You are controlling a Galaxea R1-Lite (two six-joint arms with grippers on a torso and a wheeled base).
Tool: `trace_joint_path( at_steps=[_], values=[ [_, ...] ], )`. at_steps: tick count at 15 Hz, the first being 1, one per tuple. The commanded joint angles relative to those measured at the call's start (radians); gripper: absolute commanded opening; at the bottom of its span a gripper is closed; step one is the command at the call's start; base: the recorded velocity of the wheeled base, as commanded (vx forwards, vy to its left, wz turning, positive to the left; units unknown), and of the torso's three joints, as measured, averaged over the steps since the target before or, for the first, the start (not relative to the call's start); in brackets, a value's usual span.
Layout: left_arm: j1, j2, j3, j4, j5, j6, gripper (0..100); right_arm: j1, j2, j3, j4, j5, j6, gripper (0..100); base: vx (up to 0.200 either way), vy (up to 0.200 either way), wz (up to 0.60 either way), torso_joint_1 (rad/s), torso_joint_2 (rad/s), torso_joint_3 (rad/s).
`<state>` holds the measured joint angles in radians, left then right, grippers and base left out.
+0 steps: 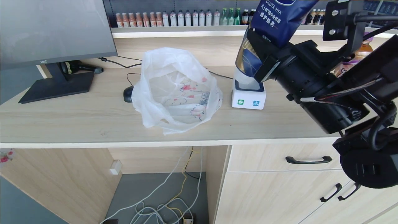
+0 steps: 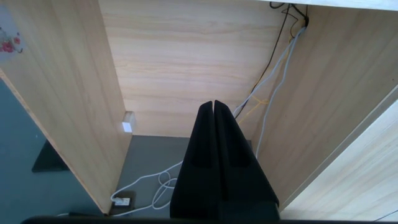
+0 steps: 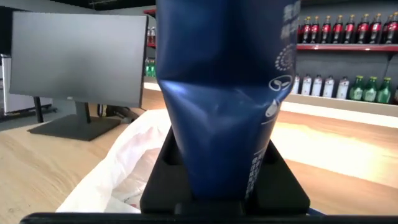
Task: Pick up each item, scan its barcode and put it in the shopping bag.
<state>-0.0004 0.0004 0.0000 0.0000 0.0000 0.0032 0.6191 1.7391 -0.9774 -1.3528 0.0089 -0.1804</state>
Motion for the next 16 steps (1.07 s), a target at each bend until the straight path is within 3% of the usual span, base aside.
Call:
trace_joint_path(
  at_steps=[1, 4, 11, 16],
  values=[
    [0.0, 0.0, 0.0, 0.0, 0.0, 0.0, 0, 0.004, -0.001, 0.071, -0.039, 0.0, -0.047, 0, 0.0, 0.0, 0.0, 0.0, 0.0, 0.0],
    [0.0, 0.0, 0.0, 0.0, 0.0, 0.0, 0, 0.002, 0.002, 0.111, -0.078, -0.007, -0.1, 0, 0.0, 0.0, 0.0, 0.0, 0.0, 0.0],
    [-0.001, 0.0, 0.0, 0.0, 0.0, -0.003, 0, -0.027, 0.033, 0.095, -0.075, -0.047, -0.065, 0, 0.0, 0.0, 0.0, 0.0, 0.0, 0.0],
    [0.0, 0.0, 0.0, 0.0, 0.0, 0.0, 0, -0.03, 0.031, 0.08, -0.08, -0.089, -0.019, 0, 0.0, 0.2, 0.0, 0.002, 0.0, 0.009]
  ],
)
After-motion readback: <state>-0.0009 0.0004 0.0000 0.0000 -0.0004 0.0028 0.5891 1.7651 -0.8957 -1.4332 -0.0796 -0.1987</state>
